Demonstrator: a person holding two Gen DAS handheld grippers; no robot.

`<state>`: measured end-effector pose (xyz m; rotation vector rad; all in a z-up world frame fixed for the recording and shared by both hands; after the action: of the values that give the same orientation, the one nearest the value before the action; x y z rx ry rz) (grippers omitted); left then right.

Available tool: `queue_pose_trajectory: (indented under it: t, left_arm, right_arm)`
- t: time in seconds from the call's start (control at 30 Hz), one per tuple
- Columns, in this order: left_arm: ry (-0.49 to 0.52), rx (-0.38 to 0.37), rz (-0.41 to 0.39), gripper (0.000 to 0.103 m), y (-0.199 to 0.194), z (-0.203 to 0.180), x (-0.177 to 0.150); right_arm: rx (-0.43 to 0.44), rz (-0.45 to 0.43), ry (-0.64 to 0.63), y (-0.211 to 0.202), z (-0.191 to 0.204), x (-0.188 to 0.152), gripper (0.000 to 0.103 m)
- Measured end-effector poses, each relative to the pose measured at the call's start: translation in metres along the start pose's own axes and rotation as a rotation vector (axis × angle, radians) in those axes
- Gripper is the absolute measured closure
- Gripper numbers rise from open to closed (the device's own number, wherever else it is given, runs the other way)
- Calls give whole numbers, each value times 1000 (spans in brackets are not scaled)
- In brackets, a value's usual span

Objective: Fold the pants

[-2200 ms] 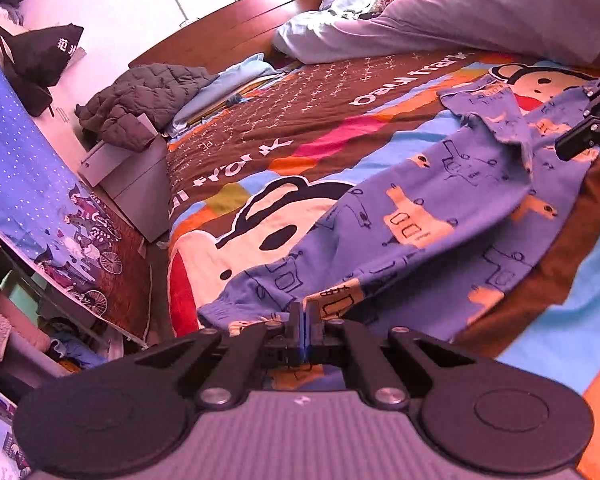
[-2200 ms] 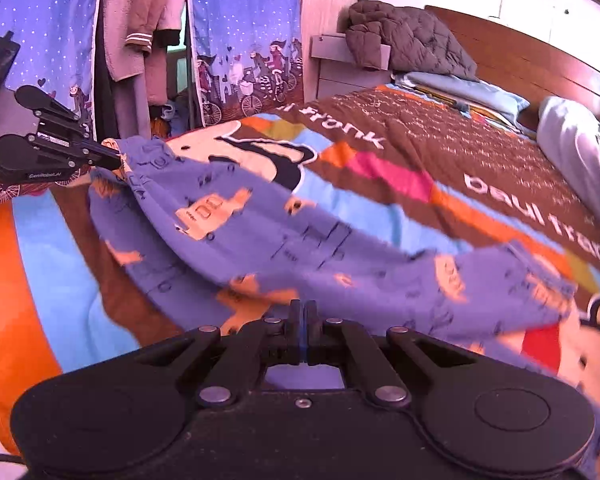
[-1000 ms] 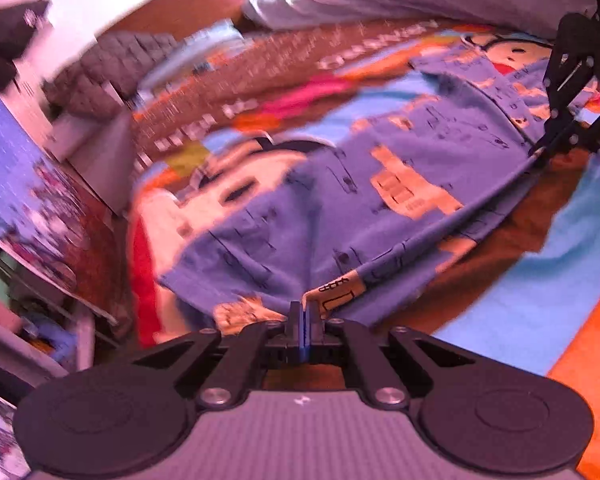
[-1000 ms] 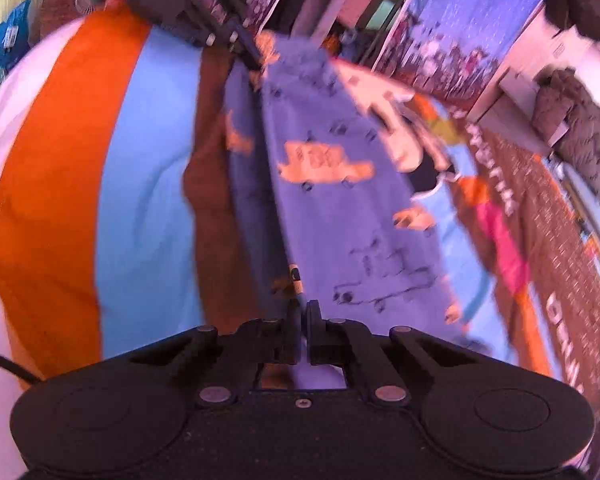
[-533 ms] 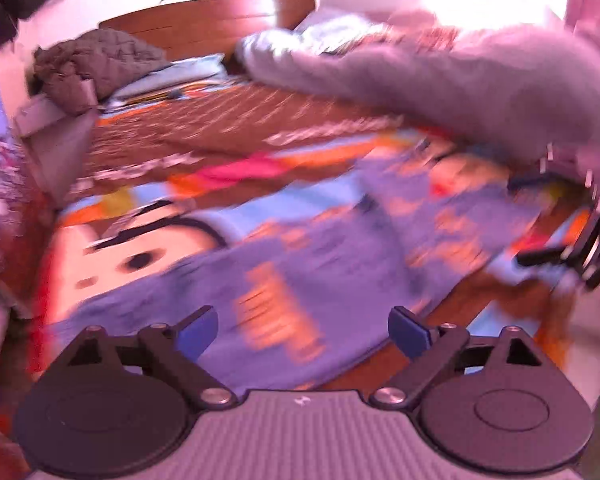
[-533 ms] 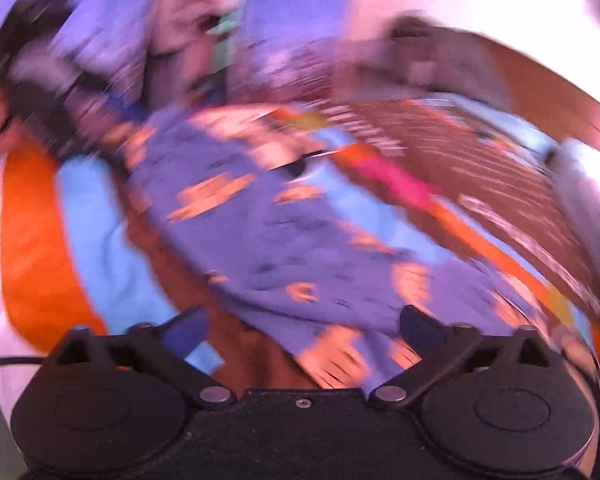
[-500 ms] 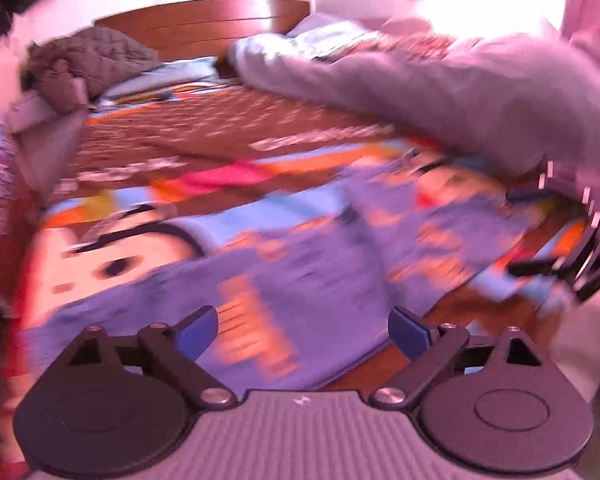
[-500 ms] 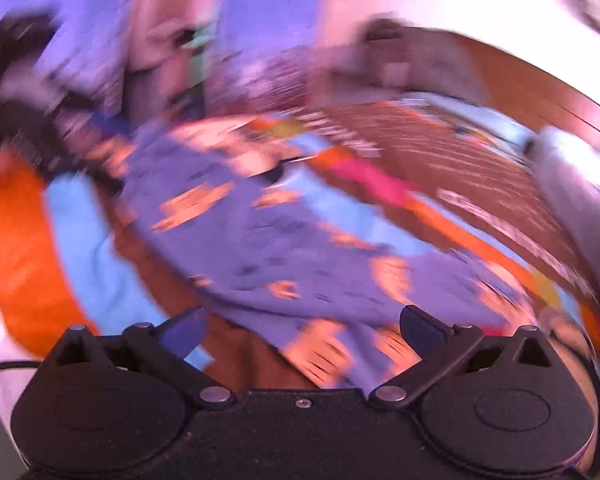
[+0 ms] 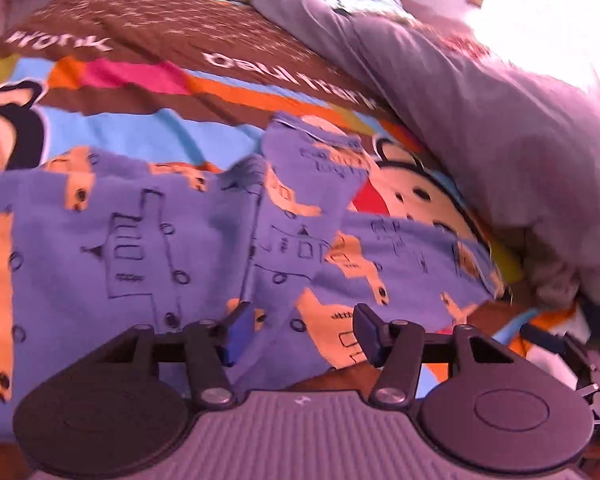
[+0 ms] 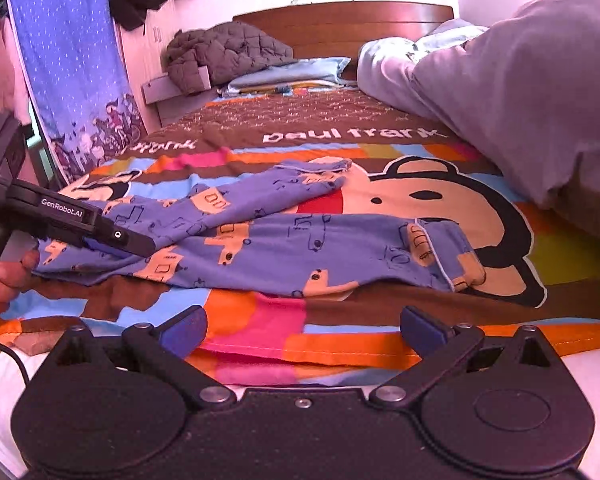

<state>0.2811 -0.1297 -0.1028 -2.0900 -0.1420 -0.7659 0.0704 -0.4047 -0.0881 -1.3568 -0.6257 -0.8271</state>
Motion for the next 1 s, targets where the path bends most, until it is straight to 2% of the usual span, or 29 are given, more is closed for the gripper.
queue_pose_trajectory:
  t: [0.13,0.23,0.33,0.43,0.5,0.6,0.7,0.8,0.93,1.0]
  left_arm:
    - [-86,17,-36,43,-5,17,-4]
    - [-180,-17,-85,44,-7,29,-8]
    - [-173,-38,-109,47,-8,32,-15]
    - [-192,-112,-94,48,-5,36,-17]
    - [-258,-167,-95,62,-6,48,-19]
    - [-334,-222,-79,86,0,62,-22]
    - [-325,-287,-53,87,7,62,-22]
    - [-287,-299,-47,87,11,57,-21]
    - [-306,-317,-44,90,12,62,-22]
    - [-314,-320,-42,90,13,63,-23]
  right_arm:
    - [26,-26,33,7,-5,13,1]
    - [54,-33,43,13,-8,28,1]
    - [85,-16,50,24,-8,48,1]
    - [98,40,73,46,-7,69,1]
    - [78,72,123,63,-8,82,5]
    - [95,143,185,98,-5,107,12]
    - [63,183,110,140,10,140,27]
    - [36,235,28,188,34,174,30]
    - [43,352,34,257,67,202,31]
    - [-17,403,-3,292,83,206,31]
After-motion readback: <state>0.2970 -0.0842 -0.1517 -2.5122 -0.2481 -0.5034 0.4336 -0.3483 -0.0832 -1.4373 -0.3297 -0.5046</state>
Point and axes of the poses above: each gripper's, at about its wrist camera, not at the fingertips, and y roughly the way its jaws point, z to its left, x to its top, the point moved 3 cm from there along y, roughly the way its jaws point
